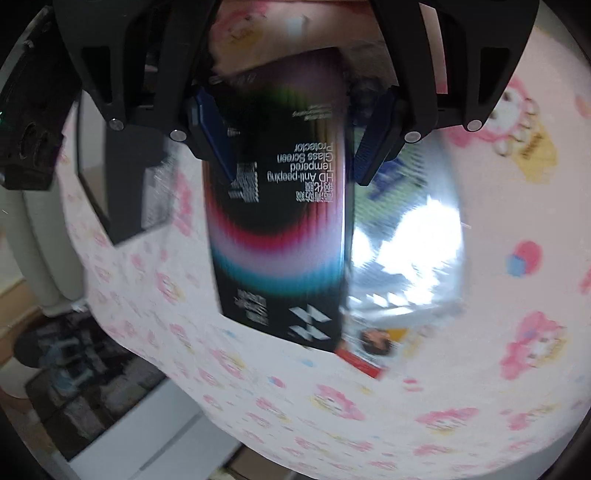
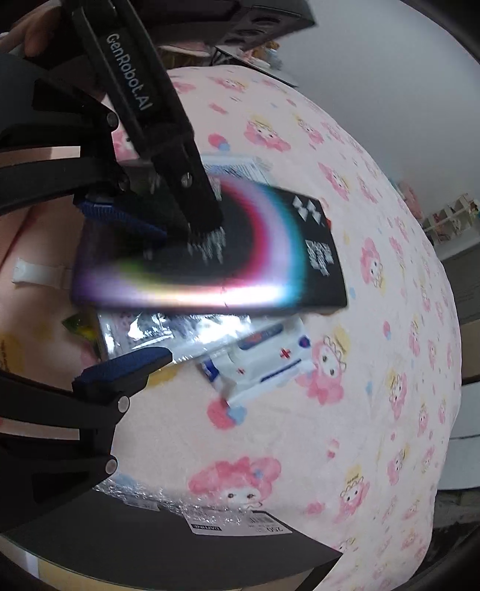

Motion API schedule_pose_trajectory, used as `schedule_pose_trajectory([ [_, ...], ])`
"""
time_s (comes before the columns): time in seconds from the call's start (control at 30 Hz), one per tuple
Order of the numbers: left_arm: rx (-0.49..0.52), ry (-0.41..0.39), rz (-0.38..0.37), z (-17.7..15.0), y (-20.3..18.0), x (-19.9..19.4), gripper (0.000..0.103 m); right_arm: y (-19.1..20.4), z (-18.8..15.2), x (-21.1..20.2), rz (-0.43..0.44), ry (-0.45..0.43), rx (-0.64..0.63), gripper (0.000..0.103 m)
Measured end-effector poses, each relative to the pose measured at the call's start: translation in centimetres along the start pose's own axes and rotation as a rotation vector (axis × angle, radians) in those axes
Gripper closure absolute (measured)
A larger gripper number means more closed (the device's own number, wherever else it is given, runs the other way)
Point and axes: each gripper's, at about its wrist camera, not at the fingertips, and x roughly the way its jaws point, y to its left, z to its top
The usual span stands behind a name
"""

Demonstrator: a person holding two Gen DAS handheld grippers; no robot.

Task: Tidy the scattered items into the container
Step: 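Grasp the black Smart Devil box with the right tool and lift, then carry the Smart Devil box with the right tool over the black box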

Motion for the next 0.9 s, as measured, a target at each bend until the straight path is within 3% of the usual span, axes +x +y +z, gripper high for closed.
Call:
schedule_pose_trajectory([
  [0.1, 0.024, 0.014, -0.036, -0.4, -0.5, 0.0, 0.035, 0.7, -0.9, -0.8, -0.068, -0.036, -0.046, 0.047],
  [0.17, -0.008, -0.015, -0.01, -0.1, 0.1, -0.4, 0.037, 0.1, -0.6, -1.4, -0.099, -0.071, -0.012, 0.047],
  [0.23, -0.029, -0.025, -0.004, 0.1, 0.6, -0.3, 0.055, -0.4, -0.1, -1.8, -0.107, -0.103, 0.023, 0.047],
  [0.3, -0.031, -0.032, 0.015, 0.2, 0.8, -0.1, 0.063, -0.8, 0.5, -0.8, -0.081, -0.059, 0.02, 0.047],
  [0.37, -0.017, -0.01, 0.031, 0.5, 0.5, 0.6, 0.063, -1.1, 0.6, 0.6, 0.001, -0.003, 0.035, 0.046],
  [0.43, 0.008, -0.002, 0.038, 0.6, 0.0, 0.9, 0.052, -0.9, 0.6, 0.8, -0.014, 0.001, 0.023, 0.047],
  [0.53, 0.046, 0.017, 0.049, 0.2, -0.7, 1.0, 0.047, -0.4, 0.1, 0.1, -0.022, 0.005, 0.005, 0.051],
  [0.63, 0.042, 0.047, 0.015, -0.2, -0.7, 1.0, 0.047, -0.3, -0.8, -1.0, -0.015, 0.008, -0.008, 0.051],
  [0.77, 0.052, 0.056, 0.112, -0.7, -1.6, 2.0, 0.05, -1.7, -1.4, 0.1, -0.017, 0.015, 0.055, 0.055],
  [0.9, 0.057, 0.03, 0.033, -1.2, -2.2, 0.0, 0.052, -1.2, -1.6, -1.9, -0.066, -0.036, 0.04, 0.056],
])
